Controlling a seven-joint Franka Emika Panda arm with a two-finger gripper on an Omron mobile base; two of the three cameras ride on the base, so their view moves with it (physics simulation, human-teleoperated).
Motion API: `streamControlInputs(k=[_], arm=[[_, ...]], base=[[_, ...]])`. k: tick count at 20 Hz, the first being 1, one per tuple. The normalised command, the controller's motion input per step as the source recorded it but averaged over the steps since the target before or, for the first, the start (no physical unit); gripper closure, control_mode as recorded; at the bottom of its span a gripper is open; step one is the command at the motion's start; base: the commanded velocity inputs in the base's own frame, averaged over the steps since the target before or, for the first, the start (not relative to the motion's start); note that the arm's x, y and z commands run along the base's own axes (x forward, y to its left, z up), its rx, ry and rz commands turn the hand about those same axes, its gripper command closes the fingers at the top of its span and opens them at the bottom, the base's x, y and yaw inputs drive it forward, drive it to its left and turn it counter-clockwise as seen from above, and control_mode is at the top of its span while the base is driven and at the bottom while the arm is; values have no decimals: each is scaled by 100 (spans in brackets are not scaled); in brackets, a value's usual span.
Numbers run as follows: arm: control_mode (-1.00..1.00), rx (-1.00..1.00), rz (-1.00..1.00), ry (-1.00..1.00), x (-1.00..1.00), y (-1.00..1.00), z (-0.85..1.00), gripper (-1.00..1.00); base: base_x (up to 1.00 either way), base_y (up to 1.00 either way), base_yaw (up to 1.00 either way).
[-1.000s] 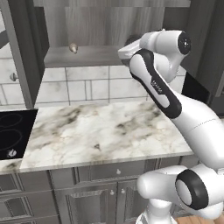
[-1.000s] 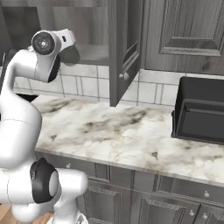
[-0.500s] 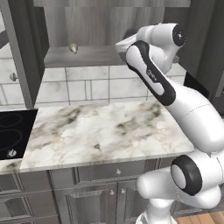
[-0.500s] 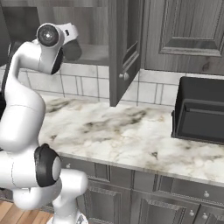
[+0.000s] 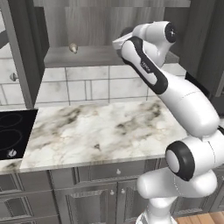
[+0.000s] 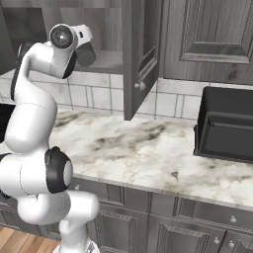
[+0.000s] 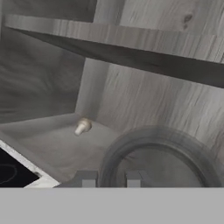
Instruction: Pick the jar and candle from the dining table and place them in the open cabinet. Close the cabinet after placing the objects.
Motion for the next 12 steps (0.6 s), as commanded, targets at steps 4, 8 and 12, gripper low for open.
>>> streamControlInputs(k=[4, 8, 12], arm=[[-100, 2, 0, 1, 36, 0, -31, 100], [-100, 1, 0, 2, 29, 0, -31, 100], [-100, 1, 0, 1, 35, 0, -21, 100]], base=[[0, 0, 0], [0, 0, 0], [0, 0, 0]])
